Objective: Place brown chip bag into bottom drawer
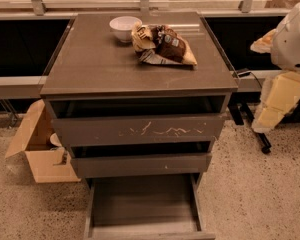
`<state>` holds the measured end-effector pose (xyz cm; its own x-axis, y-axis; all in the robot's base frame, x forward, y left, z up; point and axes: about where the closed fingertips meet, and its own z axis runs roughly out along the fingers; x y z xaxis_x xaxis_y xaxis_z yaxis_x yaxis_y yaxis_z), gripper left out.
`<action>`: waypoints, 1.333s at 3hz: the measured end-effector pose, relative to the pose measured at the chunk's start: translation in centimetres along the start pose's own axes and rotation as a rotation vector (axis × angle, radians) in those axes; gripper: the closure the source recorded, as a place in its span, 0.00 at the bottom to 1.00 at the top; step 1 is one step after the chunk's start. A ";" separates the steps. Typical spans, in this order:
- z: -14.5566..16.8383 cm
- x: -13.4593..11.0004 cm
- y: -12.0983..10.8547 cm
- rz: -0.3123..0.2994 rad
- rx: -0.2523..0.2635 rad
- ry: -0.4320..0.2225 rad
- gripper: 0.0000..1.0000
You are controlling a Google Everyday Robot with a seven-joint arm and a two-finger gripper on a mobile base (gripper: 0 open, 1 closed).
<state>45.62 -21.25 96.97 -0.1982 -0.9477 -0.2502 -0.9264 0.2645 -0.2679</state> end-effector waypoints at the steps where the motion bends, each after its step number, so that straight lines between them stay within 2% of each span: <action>1: 2.6 -2.0 -5.2 -0.027 0.043 -0.121 0.00; 2: 5.3 -4.7 -11.2 -0.022 0.084 -0.270 0.00; 3: 8.6 -8.6 -16.1 -0.026 0.088 -0.387 0.00; 4: 8.8 -8.8 -16.4 -0.030 0.090 -0.391 0.00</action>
Offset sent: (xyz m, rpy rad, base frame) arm 0.2174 0.0371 -0.0046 0.3994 -0.2557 0.0950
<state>65.40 -15.74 95.39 -0.0182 -0.8203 -0.5717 -0.8949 0.2683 -0.3565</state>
